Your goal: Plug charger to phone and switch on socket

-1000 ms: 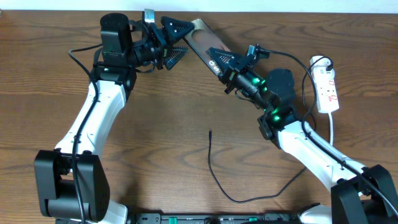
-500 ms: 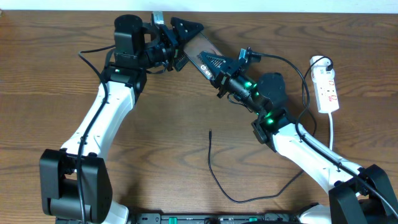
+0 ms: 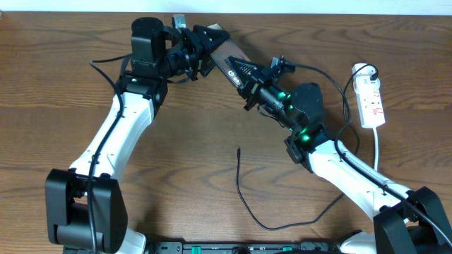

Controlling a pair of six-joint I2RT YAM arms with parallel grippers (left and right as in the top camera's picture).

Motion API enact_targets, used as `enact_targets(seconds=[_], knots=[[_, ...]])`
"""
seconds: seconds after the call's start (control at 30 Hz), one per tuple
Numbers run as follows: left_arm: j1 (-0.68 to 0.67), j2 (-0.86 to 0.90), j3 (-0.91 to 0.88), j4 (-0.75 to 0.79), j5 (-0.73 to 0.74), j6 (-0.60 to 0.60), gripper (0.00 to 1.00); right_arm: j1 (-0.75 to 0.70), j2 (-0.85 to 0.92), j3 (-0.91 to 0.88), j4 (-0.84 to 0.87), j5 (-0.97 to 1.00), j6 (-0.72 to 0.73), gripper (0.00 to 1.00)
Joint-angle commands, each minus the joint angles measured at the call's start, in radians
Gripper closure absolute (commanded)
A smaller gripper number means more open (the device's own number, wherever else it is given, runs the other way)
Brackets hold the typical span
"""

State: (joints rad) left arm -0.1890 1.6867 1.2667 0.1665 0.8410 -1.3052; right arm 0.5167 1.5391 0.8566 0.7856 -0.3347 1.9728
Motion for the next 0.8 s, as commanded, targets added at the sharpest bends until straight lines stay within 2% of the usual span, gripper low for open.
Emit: enact_targets(seconds=[0.0,0.1,0.23,0.3,0.33,0.37,0.4,0.43,0.47,0.53,0.57,0.77], knots=[[-0.016,-0.020,0.006,0.008,-0.021,0.017,0.67,0.027,-0.009,0.011,-0.005,0.005,-0.021,0.99],[-0.027,-0.021,0.006,0.008,-0.024,0.017,0.69,0.034,-0.009,0.011,-0.005,0.008,-0.022,0.99],[-0.027,-0.020,0.006,0.007,-0.023,0.017,0.80,0.034,-0.009,0.011,-0.005,0.008,-0.026,0.99],[-0.027,-0.021,0.006,0.007,-0.023,0.017,0.80,0.034,-0.009,0.011,-0.010,0.007,-0.026,0.99],[-0.027,-0.021,0.006,0.008,-0.023,0.017,0.77,0.034,-0.009,0.011,-0.018,0.008,-0.026,0.99],[-0.027,-0.021,0.006,0.008,-0.023,0.017,0.67,0.034,-0.009,0.011,-0.023,0.008,-0.029,0.99],[-0.027,-0.021,0.006,0.008,-0.023,0.017,0.53,0.034,-0.009,0.011,-0.029,0.008,-0.040,0.99],[-0.027,-0.020,0.006,0.008,-0.023,0.017,0.32,0.034,-0.009,0.011,-0.035,0.008,-0.040,0.99],[-0.027,-0.021,0.006,0.008,-0.023,0.017,0.23,0.034,-0.009,0.011,-0.035,0.011,-0.041,0.99],[-0.027,-0.021,0.006,0.008,-0.022,0.017,0.12,0.034,-0.009,0.010,-0.038,0.012,-0.041,0.99],[-0.027,-0.021,0.006,0.007,-0.021,0.017,0.08,0.034,-0.009,0.011,-0.038,0.014,-0.045,0.99],[-0.026,-0.021,0.006,0.008,-0.020,0.017,0.08,0.033,-0.009,0.011,-0.038,0.019,-0.053,0.99]])
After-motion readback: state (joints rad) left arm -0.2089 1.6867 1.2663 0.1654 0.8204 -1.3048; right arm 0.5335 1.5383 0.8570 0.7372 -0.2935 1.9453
